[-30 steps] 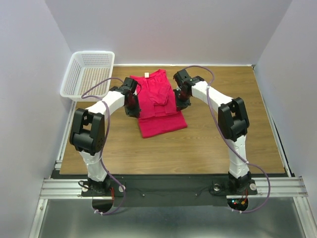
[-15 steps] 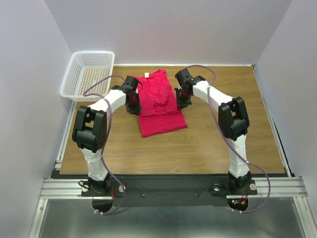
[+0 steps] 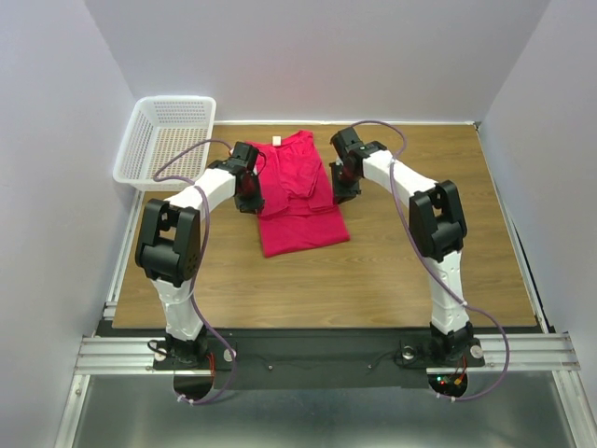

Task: Fold and stack the t-shirts
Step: Fold the tshirt

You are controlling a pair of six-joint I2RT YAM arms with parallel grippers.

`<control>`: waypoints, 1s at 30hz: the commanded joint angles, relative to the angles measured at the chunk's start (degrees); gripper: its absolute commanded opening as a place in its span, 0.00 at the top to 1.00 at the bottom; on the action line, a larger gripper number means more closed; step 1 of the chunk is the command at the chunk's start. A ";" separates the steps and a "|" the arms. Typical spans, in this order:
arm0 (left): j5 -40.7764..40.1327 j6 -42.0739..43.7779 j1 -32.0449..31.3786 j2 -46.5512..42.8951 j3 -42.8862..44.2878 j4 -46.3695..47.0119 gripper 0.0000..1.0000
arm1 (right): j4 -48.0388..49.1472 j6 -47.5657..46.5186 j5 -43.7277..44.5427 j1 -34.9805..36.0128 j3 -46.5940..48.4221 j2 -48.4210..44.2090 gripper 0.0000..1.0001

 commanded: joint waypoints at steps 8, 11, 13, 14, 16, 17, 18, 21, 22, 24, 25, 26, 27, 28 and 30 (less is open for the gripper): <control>1.71 0.52 1.23 -0.84 1.13 0.88 0.41 | 3.81 -0.82 0.67 -0.58 4.14 -3.17 0.60; 0.23 -0.43 1.23 -4.53 -0.88 2.18 0.30 | 4.86 -1.52 0.67 -0.58 2.03 -6.16 0.37; -0.39 -0.61 1.23 -9.45 -2.38 3.15 0.20 | 5.21 -2.05 -2.84 -0.58 0.54 -8.63 0.30; -1.61 -0.70 1.23 -10.94 -3.00 3.24 0.18 | 5.56 -2.14 -3.80 -0.49 -1.38 -9.33 0.29; -4.50 -0.97 1.32 -15.69 -5.37 3.51 0.11 | 6.61 -2.22 -5.75 0.04 -4.03 -11.70 0.29; -5.48 -0.88 1.32 -19.01 -7.64 4.38 0.09 | 7.06 -2.31 -5.75 0.82 -6.65 -12.32 0.27; -7.84 -0.88 1.32 -20.87 -8.97 4.82 0.04 | 7.58 -2.75 -4.18 1.35 -7.72 -13.28 0.22; -11.10 -0.35 1.50 -28.58 -15.19 8.24 0.01 | 8.20 -3.45 0.03 3.54 -11.32 -13.47 0.13; -12.25 -0.18 1.67 -30.54 -16.70 9.04 0.01 | 8.38 -4.15 1.79 4.16 -12.12 -13.21 0.08; -16.11 0.35 1.58 -36.32 -20.92 11.06 0.01 | 9.43 -5.03 6.00 5.74 -13.44 -12.59 0.05; -17.34 0.70 1.58 -38.36 -22.15 11.50 0.01 | 9.61 -5.82 7.16 6.36 -13.53 -12.24 0.02; -19.88 1.57 1.58 -40.47 -24.34 12.46 0.01 | 9.87 -6.18 8.13 6.89 -13.44 -11.89 0.01; -21.04 2.19 1.67 -44.67 -25.49 13.08 0.01 | 10.05 -6.96 9.88 7.94 -12.92 -11.28 0.00; -23.57 2.81 1.67 -46.97 -26.72 13.79 0.01 | 10.66 -7.32 10.68 8.47 -12.57 -11.01 0.00; -25.52 3.86 1.67 -53.37 -30.50 15.81 0.01 | 10.93 -7.94 12.70 9.79 -11.60 -9.70 0.00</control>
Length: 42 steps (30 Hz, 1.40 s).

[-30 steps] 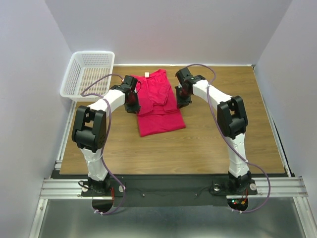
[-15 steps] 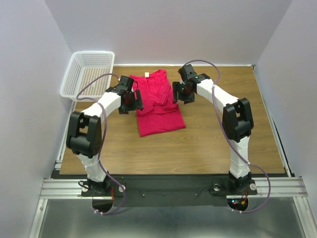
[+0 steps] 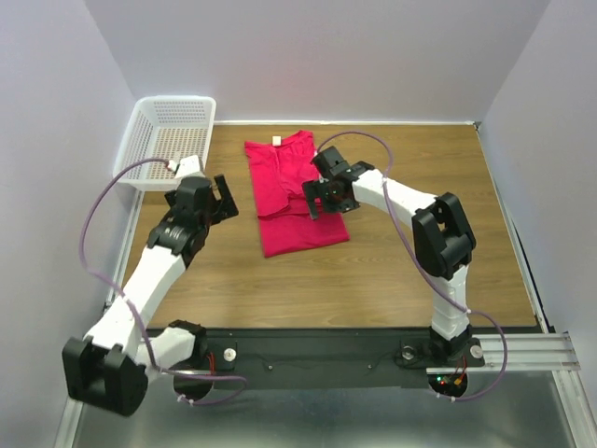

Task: Fold and stack the t-shirts
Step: Fold the tshirt

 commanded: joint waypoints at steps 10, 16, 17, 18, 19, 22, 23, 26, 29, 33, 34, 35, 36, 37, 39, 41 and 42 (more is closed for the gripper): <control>-11.56 3.35 0.25 -21.85 -16.74 11.83 0.01 | 3.67 -3.33 9.59 3.35 6.30 5.72 0.00; -11.56 4.13 0.25 -20.88 -17.01 13.41 0.01 | 4.02 -3.07 11.79 3.79 7.18 7.56 0.00; -11.47 4.22 0.25 -20.79 -17.00 13.41 0.01 | 4.11 -3.07 12.23 3.79 7.36 7.83 0.00; -11.38 4.22 0.25 -20.97 -17.18 13.59 0.01 | 4.28 -2.89 12.76 3.88 7.71 8.18 0.00; -11.38 4.31 0.16 -20.97 -17.18 13.76 0.01 | 4.55 -2.80 12.94 3.88 7.71 8.36 0.00; -11.73 4.49 0.16 -20.88 -17.18 13.76 0.01 | 5.34 -2.19 14.08 3.88 8.41 9.06 0.00; -11.73 4.57 0.16 -20.88 -17.18 13.76 0.01 | 5.60 -2.10 14.52 3.88 8.94 9.15 0.00; -11.65 4.57 0.16 -20.70 -17.18 13.76 0.01 | 6.31 -1.75 16.36 3.88 10.08 9.41 0.00; -11.38 4.57 0.16 -20.53 -17.18 13.76 0.01 | 6.83 -2.01 17.94 3.79 11.40 10.20 0.00; -11.21 4.66 0.25 -20.35 -17.18 13.85 0.01 | 7.36 -2.71 19.61 3.79 15.34 12.22 0.00; -11.21 4.66 0.16 -20.26 -17.27 13.85 0.01 | 7.45 -3.06 20.05 3.79 16.40 12.66 0.00; -11.29 4.66 0.16 -20.35 -17.27 13.85 0.01 | 7.45 -3.33 20.32 3.62 17.37 13.19 0.00; -11.03 4.75 0.16 -20.09 -17.36 13.94 0.01 | 7.54 -3.50 20.32 3.36 18.25 14.06 0.00; -10.94 4.75 0.16 -20.00 -17.36 13.94 0.01 | 7.45 -3.77 20.32 3.18 20.26 14.33 0.00; -10.15 4.93 0.16 -19.74 -17.44 14.20 0.01 | 7.45 -4.91 19.80 3.18 21.68 14.08 0.00; -8.58 5.54 0.25 -19.47 -17.97 15.34 0.01 | 7.45 -6.31 17.00 3.09 22.04 13.20 0.00; -7.26 6.06 0.25 -19.39 -18.32 16.13 0.01 | 7.54 -6.40 16.46 3.18 21.69 12.41 0.00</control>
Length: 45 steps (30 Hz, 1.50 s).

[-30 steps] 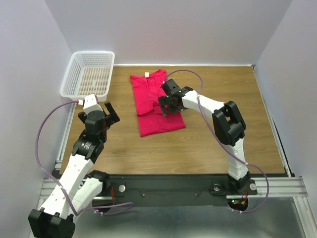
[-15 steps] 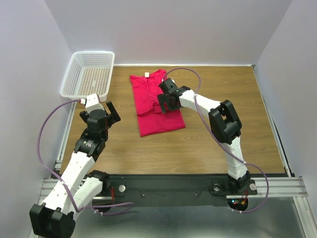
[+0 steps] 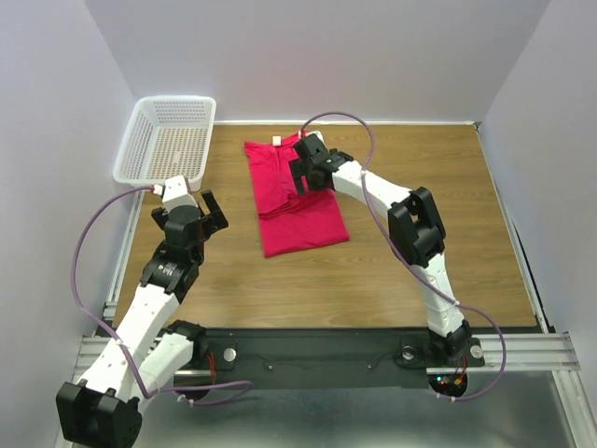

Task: Fold and stack the t-shirts
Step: Fold the tshirt

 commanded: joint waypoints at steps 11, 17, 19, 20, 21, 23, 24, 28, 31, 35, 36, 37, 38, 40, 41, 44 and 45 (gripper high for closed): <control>23.14 -1.45 -8.01 18.86 7.76 3.17 0.05 | 3.89 4.69 -15.46 -5.90 -17.17 -21.09 0.00; 11.21 4.68 -14.45 32.57 14.19 1.33 0.05 | 5.82 4.60 -17.92 -7.22 -28.96 -28.93 0.00; 7.77 7.85 -14.97 36.25 16.47 0.45 0.04 | 6.61 5.04 -19.32 -8.01 -31.86 -32.17 0.00; 5.92 9.70 -15.32 37.32 17.09 0.27 0.04 | 6.79 5.04 -19.68 -8.19 -34.39 -33.15 0.00; 5.12 13.28 -16.28 39.33 18.14 0.18 0.03 | 7.06 5.13 -19.95 -8.54 -35.46 -35.07 0.00; 2.14 16.12 -17.52 41.28 18.94 0.35 0.01 | 7.59 5.13 -20.47 -8.63 -38.36 -36.66 0.00; 1.26 17.35 -18.39 42.16 19.38 1.05 0.01 | 7.67 5.13 -20.65 -8.98 -39.16 -37.28 0.00; 0.81 22.54 -18.67 46.82 21.92 2.99 0.01 | 8.03 5.04 -20.65 -9.33 -42.24 -40.01 0.00; -0.59 24.47 -18.93 49.72 23.33 5.19 0.01 | 8.55 4.78 -19.86 -9.51 -43.47 -41.51 0.00; -2.70 26.23 -19.02 54.46 26.23 5.10 0.01 | 8.55 4.78 -20.12 -9.86 -43.74 -41.95 0.00; -3.14 26.24 -19.02 55.17 26.76 5.19 0.01 | 8.55 4.78 -20.12 -9.86 -43.74 -42.03 0.00; -3.84 26.07 -18.93 56.31 27.63 5.19 0.02 | 8.55 4.86 -20.21 -9.94 -43.74 -42.21 0.00; -4.29 26.06 -18.93 56.84 27.90 5.19 0.02 | 8.55 4.87 -20.13 -9.95 -43.82 -42.38 0.00; -3.94 26.24 -19.02 58.07 28.43 6.77 0.01 | 8.55 5.04 -19.95 -10.03 -43.82 -42.47 0.00; -3.85 26.24 -19.11 58.34 28.52 6.77 0.01 | 8.73 5.22 -19.60 -10.03 -43.82 -42.47 0.00; -3.94 26.59 -19.11 59.04 28.70 6.86 0.02 | 8.82 5.13 -19.33 -10.03 -43.65 -42.56 0.00; -4.46 26.77 -19.02 59.22 28.61 7.38 0.02 | 8.73 5.04 -19.25 -10.12 -43.65 -42.65 0.00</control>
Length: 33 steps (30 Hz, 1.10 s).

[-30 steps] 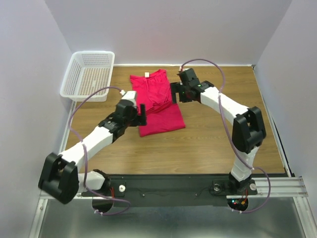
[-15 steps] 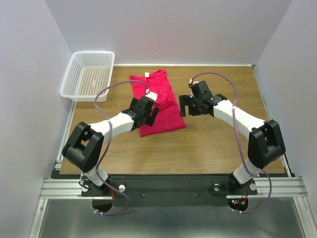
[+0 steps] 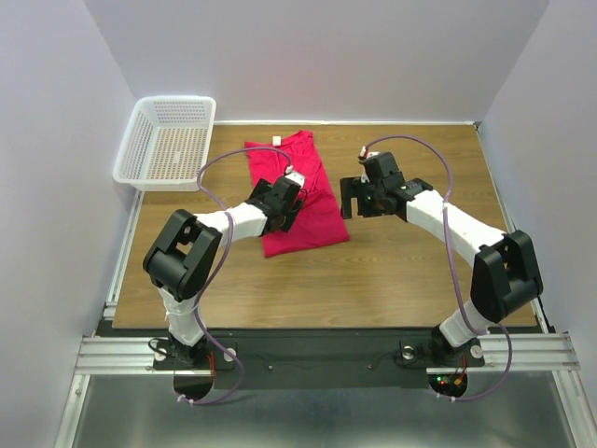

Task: Fold and stack the t-shirts
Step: Fold the tshirt

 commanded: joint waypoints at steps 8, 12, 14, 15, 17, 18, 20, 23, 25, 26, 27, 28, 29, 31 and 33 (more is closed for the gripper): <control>-8.67 2.09 -0.16 2.01 2.97 6.05 0.02 | 2.89 1.11 -0.17 -0.70 0.02 -2.48 0.00; -9.81 2.36 -0.16 3.67 4.20 6.93 0.01 | 2.89 1.20 0.01 -0.70 0.46 -2.39 0.00; -11.04 2.62 -0.16 4.64 4.81 7.19 0.02 | 2.90 1.20 -0.08 -0.70 0.64 -2.39 0.00; -12.35 2.88 0.02 4.82 5.08 7.45 0.02 | 2.89 1.20 -0.08 -0.70 0.64 -2.48 0.00; -13.07 2.97 0.11 4.91 5.87 7.81 0.02 | 2.89 1.29 -0.08 -0.79 0.72 -2.48 0.00; -13.24 2.89 0.54 4.56 6.13 8.33 0.02 | 2.89 1.37 -0.34 -0.70 0.90 -2.56 0.00; -13.33 2.89 0.90 4.29 6.57 8.69 0.02 | 2.89 1.55 -0.43 -0.70 1.08 -2.56 0.00; -13.60 3.24 1.78 4.64 7.80 8.77 0.02 | 2.89 1.73 -0.61 -0.79 1.16 -2.30 0.00; -13.77 3.24 2.30 5.43 8.85 8.69 0.02 | 2.98 1.73 -0.96 -0.70 1.34 -2.13 0.01; -13.95 3.06 2.91 5.70 9.12 8.69 0.02 | 2.90 1.90 -1.31 -0.79 1.34 -2.13 0.01; -14.29 2.89 3.27 6.05 9.47 8.60 0.02 | 2.89 1.90 -1.40 -0.70 1.34 -2.04 0.01; -14.12 2.80 3.79 6.49 10.26 8.43 0.02 | 2.89 1.99 -1.57 -0.70 1.43 -2.04 0.01; -13.69 2.10 4.41 6.75 10.88 7.12 0.02 | 2.89 2.16 -2.10 -0.79 1.43 -2.04 0.01; -13.68 2.10 4.85 7.37 13.85 4.93 0.02 | 2.98 2.34 -3.06 -0.79 1.60 -1.95 0.01; -11.77 -3.21 5.29 5.98 15.88 1.76 0.02 | 3.07 3.13 -5.87 -0.70 2.04 -1.77 0.01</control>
